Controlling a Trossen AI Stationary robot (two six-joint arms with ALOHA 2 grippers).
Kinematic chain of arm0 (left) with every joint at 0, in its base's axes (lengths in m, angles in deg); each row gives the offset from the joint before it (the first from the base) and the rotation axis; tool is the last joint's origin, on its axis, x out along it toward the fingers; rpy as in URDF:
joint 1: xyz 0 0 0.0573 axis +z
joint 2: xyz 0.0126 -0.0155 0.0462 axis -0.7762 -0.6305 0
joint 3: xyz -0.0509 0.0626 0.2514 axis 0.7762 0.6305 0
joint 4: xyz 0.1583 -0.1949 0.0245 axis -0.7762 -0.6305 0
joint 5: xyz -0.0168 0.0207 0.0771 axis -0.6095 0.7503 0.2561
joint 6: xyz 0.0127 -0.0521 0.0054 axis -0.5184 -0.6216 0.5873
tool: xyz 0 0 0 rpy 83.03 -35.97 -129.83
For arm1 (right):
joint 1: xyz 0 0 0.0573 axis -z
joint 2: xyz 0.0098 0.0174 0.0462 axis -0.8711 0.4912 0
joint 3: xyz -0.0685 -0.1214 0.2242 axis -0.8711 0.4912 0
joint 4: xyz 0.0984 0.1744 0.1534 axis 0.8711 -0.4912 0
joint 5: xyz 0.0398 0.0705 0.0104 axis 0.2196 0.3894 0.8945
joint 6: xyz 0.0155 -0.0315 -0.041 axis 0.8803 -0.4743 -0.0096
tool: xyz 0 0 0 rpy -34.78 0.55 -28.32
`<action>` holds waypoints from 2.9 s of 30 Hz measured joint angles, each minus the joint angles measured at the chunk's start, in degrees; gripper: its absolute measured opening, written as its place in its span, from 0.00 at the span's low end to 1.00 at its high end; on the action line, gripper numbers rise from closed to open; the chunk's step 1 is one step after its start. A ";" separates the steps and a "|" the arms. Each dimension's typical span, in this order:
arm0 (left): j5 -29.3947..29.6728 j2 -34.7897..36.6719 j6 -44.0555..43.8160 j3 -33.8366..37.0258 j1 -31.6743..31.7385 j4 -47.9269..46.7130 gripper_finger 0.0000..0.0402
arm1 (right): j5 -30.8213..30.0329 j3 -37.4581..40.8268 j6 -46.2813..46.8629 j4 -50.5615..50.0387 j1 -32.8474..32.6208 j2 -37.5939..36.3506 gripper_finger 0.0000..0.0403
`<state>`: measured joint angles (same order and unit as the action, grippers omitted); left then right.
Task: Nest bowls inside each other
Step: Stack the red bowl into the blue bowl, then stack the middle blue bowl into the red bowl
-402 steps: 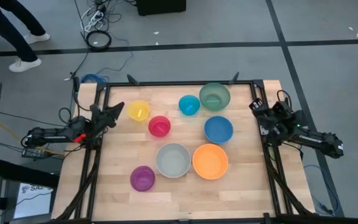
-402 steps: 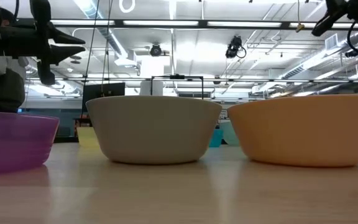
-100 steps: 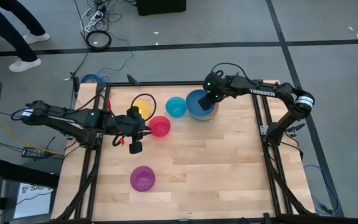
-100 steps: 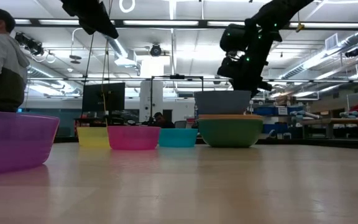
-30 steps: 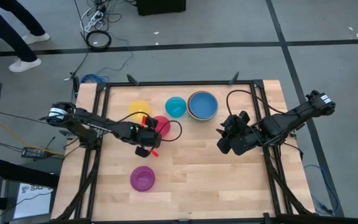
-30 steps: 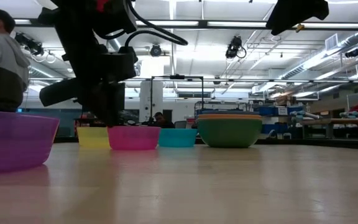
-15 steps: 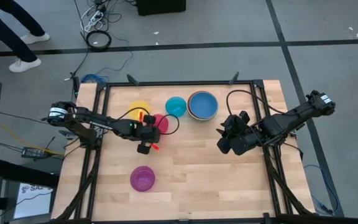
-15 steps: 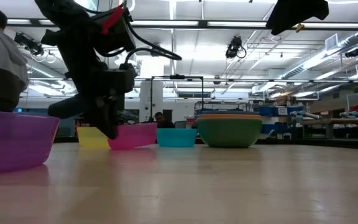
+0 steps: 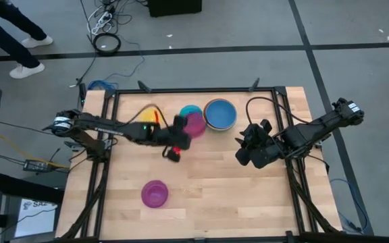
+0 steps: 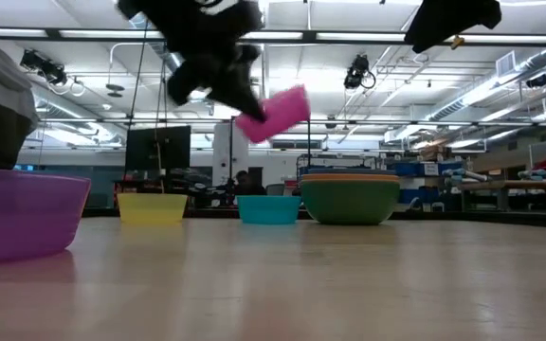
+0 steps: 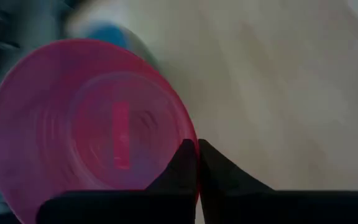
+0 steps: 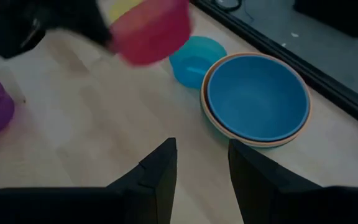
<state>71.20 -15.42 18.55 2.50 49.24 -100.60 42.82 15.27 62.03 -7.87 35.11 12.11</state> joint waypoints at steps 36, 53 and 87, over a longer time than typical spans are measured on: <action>-21.68 -29.32 -21.09 -37.89 16.42 -6.56 0.34 | -0.40 0.02 0.31 -1.77 0.09 0.00 0.33; -17.98 -23.13 4.82 -38.19 16.51 -46.77 0.35 | 1.18 0.02 0.35 -1.31 0.07 0.00 0.33; -16.59 -23.43 -0.22 -12.07 21.92 -12.27 0.13 | 2.14 0.02 0.33 -0.65 0.04 -0.02 0.33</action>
<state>54.61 -38.85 18.33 -9.57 71.16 -112.87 44.96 15.29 62.36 -8.53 35.15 12.09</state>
